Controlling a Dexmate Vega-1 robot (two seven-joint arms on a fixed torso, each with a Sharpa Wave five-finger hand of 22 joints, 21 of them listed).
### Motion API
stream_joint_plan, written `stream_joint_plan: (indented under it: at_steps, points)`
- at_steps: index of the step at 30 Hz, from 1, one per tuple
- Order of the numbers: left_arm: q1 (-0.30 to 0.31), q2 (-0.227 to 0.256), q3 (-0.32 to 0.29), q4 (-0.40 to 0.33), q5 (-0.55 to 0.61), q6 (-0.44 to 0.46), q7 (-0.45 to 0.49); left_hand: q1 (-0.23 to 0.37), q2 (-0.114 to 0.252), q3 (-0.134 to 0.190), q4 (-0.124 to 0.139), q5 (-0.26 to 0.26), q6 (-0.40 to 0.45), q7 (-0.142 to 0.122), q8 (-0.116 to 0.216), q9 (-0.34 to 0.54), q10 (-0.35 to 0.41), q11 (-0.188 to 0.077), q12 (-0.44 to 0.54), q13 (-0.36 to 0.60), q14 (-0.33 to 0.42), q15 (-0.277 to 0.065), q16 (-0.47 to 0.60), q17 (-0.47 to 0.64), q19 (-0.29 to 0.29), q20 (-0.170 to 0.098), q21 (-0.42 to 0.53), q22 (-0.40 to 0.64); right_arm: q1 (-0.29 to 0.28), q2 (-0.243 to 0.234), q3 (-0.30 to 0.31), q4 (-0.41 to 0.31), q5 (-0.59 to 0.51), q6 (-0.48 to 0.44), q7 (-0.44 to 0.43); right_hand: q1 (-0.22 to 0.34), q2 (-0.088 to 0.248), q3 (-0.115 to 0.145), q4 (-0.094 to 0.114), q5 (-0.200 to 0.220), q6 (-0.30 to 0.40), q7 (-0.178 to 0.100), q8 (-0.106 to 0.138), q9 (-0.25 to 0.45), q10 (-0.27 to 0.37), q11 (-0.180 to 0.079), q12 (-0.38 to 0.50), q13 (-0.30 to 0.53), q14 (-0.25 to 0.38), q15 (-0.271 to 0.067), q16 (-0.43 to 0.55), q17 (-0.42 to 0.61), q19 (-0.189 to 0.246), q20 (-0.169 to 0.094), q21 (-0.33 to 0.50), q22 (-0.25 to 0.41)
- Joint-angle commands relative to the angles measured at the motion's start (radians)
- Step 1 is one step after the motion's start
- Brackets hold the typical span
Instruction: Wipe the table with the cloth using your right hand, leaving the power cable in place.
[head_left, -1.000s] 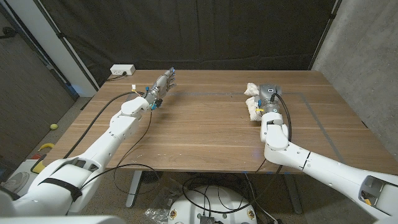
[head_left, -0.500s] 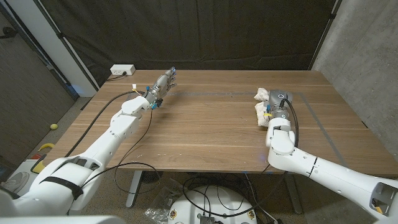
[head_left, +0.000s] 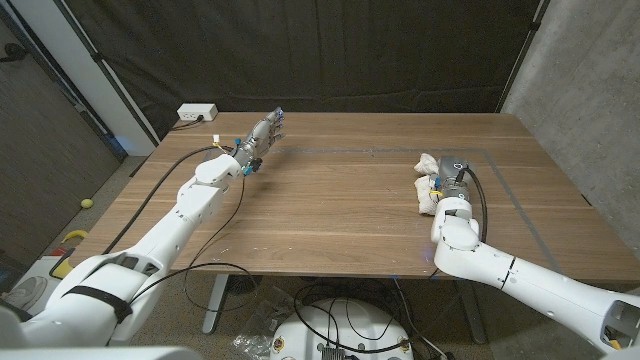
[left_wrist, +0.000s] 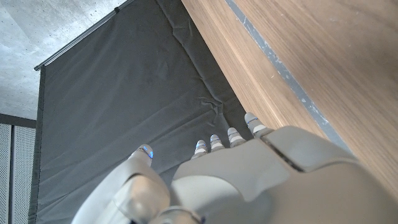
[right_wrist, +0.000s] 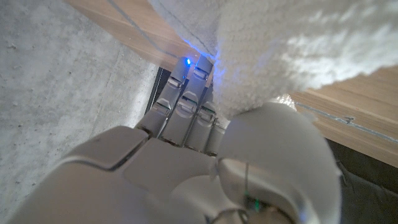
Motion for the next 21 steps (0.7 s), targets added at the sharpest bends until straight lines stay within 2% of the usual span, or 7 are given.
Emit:
stream_joint_plan:
  at_steps: [1,13,21]
  points:
    - [0.010,0.007,-0.002,-0.020,-0.001,0.011,0.011,0.001,0.004,-0.006,0.001,0.005,-0.036,-0.008,-0.002,0.003,-0.053,0.004,0.004,0.003,-0.055,0.007,-0.001,0.004,-0.061,0.006,0.001,0.004,-0.012,0.000,0.014,0.028,0.112,0.089,-0.020,0.015,0.000,0.005,-0.007,0.006,0.177,-0.091,-0.001,0.003,0.000,-0.003,-0.004,0.001,-0.006,-0.087,-0.005,0.002,-0.008,-0.090,0.009,-0.002]
    - [-0.002,-0.001,0.005,-0.008,0.001,0.009,0.007,0.001,0.005,-0.007,0.001,0.005,-0.037,-0.006,-0.003,0.003,-0.055,0.005,0.003,0.003,-0.057,0.007,-0.001,0.004,-0.061,0.005,0.001,0.004,-0.046,-0.013,-0.006,-0.029,0.122,0.167,-0.052,0.017,-0.002,0.002,-0.006,0.007,0.184,-0.092,-0.008,0.001,0.002,-0.005,-0.010,-0.002,-0.010,-0.087,-0.011,0.005,-0.015,-0.089,0.018,-0.005]
    - [-0.006,-0.005,0.008,-0.001,0.003,0.005,0.005,0.001,0.006,-0.008,0.001,0.005,-0.036,-0.007,-0.003,0.003,-0.057,0.005,0.003,0.003,-0.057,0.007,-0.001,0.004,-0.061,0.006,0.001,0.004,-0.092,-0.030,-0.002,-0.086,0.138,0.184,-0.053,0.021,-0.002,0.001,-0.007,0.007,0.190,-0.092,-0.011,0.001,0.006,-0.006,-0.012,-0.002,-0.006,-0.088,-0.009,0.010,-0.018,-0.090,0.025,-0.007]
